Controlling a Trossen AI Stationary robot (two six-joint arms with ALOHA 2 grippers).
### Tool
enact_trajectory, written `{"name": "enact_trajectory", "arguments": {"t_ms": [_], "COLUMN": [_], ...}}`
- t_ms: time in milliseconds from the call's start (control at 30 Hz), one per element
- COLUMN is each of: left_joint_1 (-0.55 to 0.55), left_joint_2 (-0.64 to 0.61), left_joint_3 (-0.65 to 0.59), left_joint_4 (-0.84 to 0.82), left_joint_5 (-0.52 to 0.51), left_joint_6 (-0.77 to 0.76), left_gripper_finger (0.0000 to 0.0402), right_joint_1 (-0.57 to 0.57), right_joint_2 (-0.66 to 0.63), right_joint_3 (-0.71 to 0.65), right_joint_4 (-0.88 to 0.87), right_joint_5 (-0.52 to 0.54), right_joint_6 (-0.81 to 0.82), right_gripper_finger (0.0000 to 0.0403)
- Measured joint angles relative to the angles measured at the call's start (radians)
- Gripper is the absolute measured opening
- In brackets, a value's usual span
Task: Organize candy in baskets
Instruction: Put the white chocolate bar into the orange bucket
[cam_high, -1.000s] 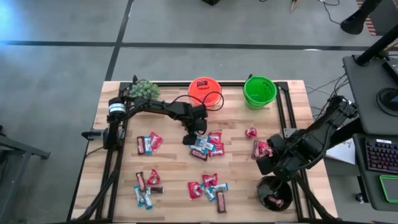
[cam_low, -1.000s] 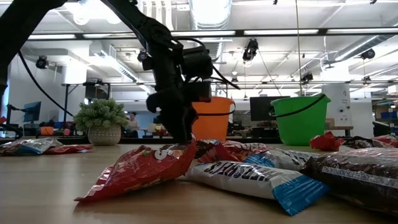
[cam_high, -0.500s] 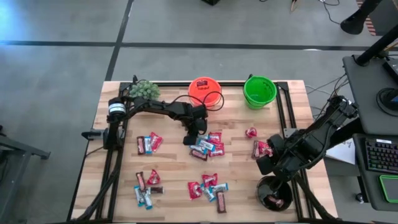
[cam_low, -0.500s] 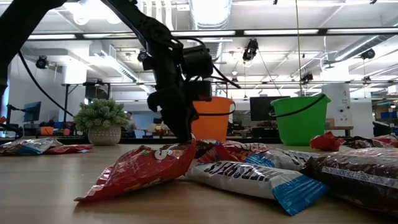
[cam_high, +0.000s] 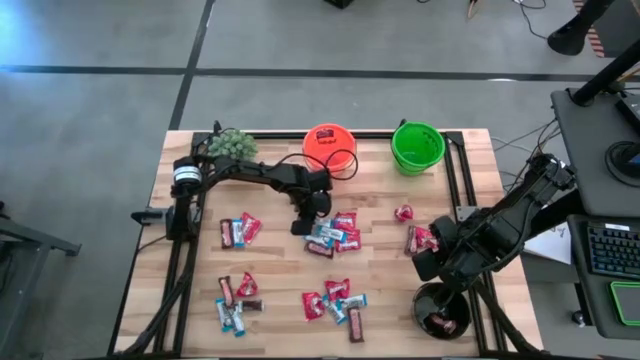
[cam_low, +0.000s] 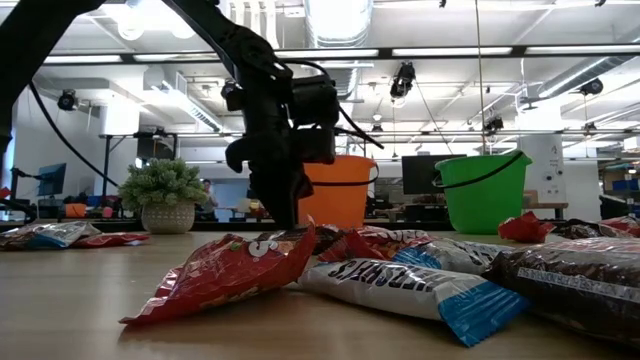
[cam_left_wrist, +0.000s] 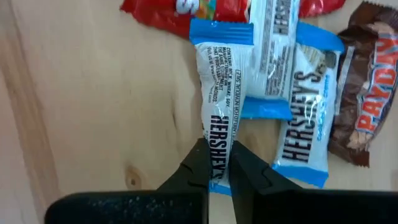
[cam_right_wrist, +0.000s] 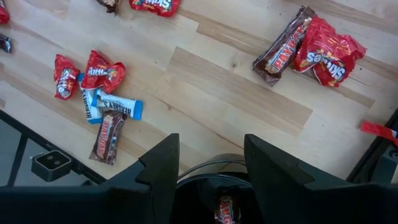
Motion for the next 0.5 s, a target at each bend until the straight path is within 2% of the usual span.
{"name": "enact_trajectory", "arguments": {"t_ms": [300,500], "left_joint_1": [0.001,0.002], "left_joint_2": [-0.100,-0.160], "left_joint_3": [0.000,0.091], "left_joint_4": [-0.022,-0.110], "left_joint_5": [-0.017,-0.092], "left_joint_6": [0.006,0.045], "left_gripper_finger": [0.0002,0.0002], "right_joint_1": [0.000,0.000], "right_joint_2": [0.000,0.000], "right_joint_3": [0.000,0.000], "right_joint_4": [-0.001,-0.001], "right_joint_5": [0.000,0.012], "right_joint_6": [-0.012,-0.014], "right_gripper_finger": [0.0171,0.0171]}}
